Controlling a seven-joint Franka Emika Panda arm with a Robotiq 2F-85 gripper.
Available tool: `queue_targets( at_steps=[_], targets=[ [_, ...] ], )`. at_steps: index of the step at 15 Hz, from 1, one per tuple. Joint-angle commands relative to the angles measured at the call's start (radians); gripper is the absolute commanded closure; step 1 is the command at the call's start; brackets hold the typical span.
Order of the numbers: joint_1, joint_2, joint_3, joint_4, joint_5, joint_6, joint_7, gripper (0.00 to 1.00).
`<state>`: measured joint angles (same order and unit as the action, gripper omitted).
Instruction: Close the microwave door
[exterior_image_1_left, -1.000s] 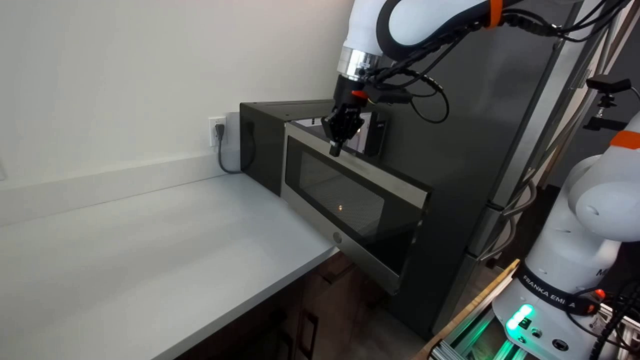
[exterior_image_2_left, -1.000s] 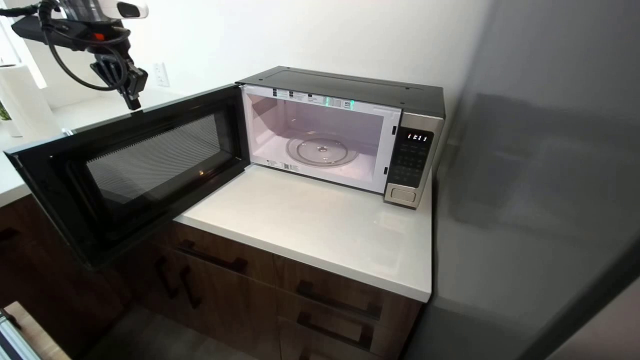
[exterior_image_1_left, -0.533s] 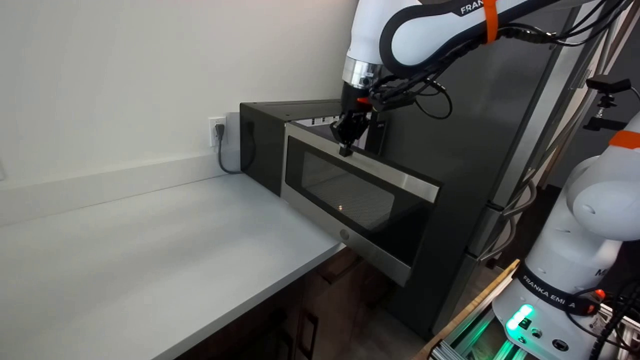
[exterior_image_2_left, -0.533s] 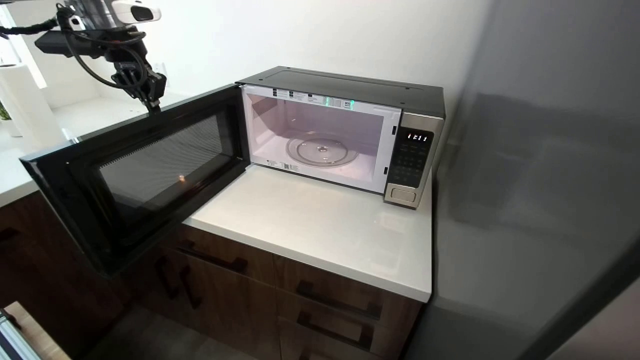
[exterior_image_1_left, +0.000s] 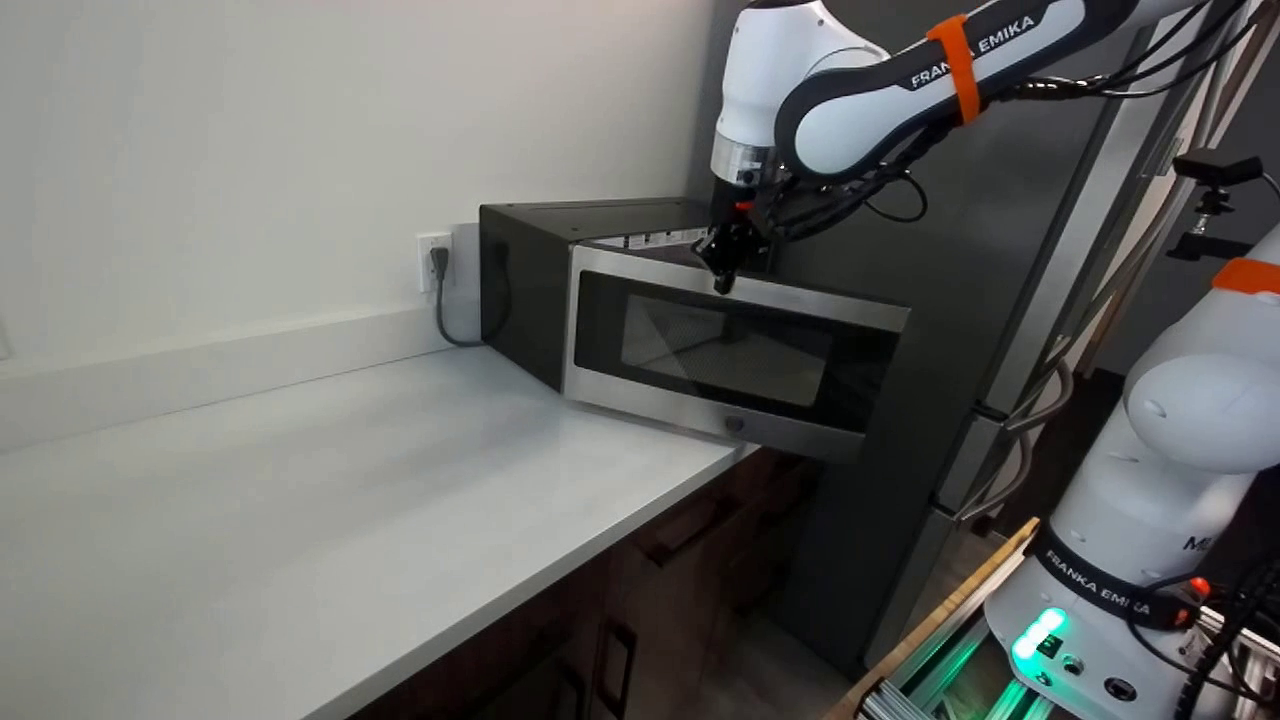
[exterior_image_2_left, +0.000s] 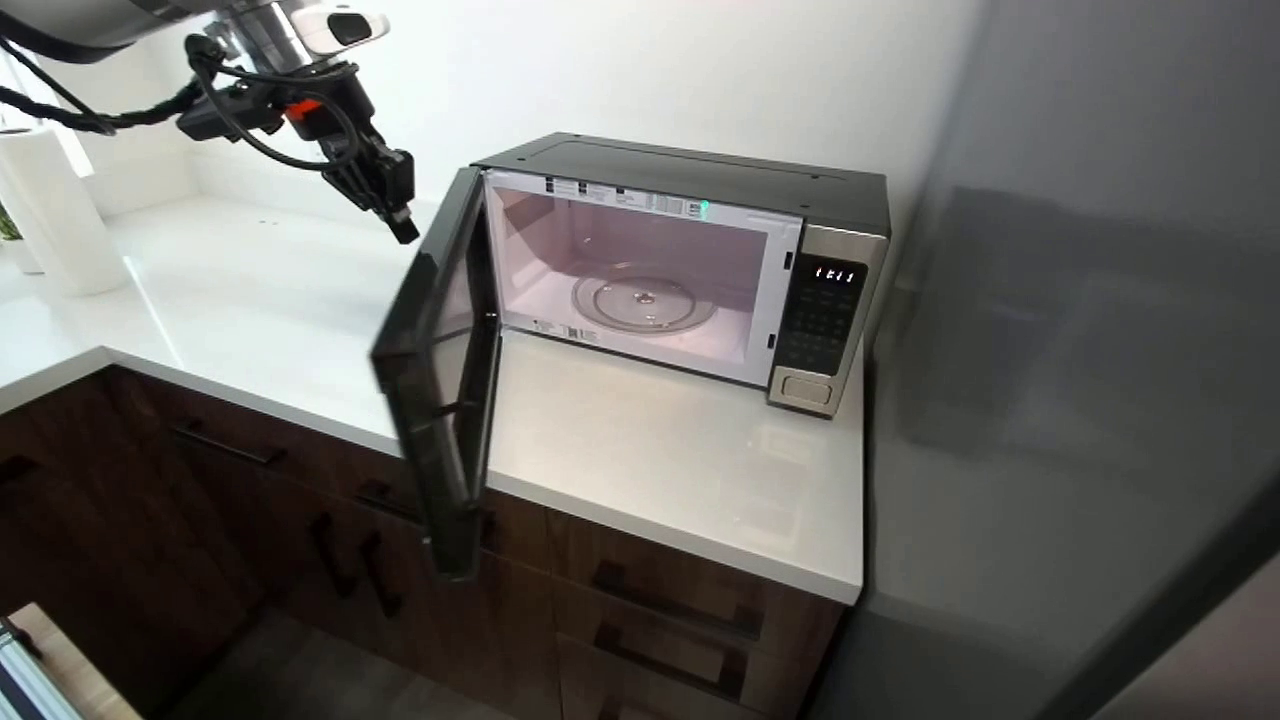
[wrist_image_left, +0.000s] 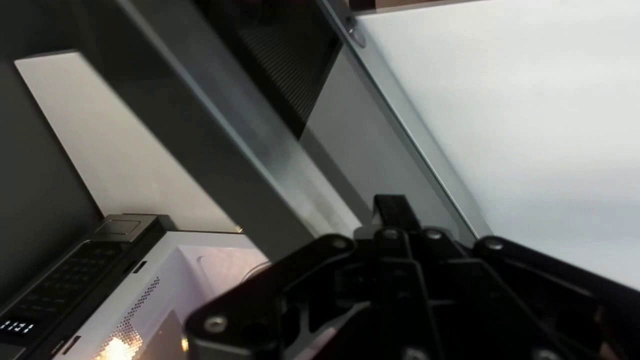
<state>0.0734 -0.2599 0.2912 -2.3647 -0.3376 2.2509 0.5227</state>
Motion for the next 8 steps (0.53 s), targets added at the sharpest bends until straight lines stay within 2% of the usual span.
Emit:
queue_targets(
  at_steps=[1, 2, 5, 8],
  targets=[
    [0.037, 0.003, -0.066, -0.03, 0.17, -0.016, -0.124, 1.0],
    [0.033, 0.001, -0.081, -0.036, 0.204, -0.038, -0.149, 1.0],
    [-0.034, -0.003, -0.142, -0.063, 0.169, -0.025, -0.157, 1.0],
    [-0.099, 0.037, -0.223, -0.062, 0.106, 0.072, -0.239, 1.0]
  ],
)
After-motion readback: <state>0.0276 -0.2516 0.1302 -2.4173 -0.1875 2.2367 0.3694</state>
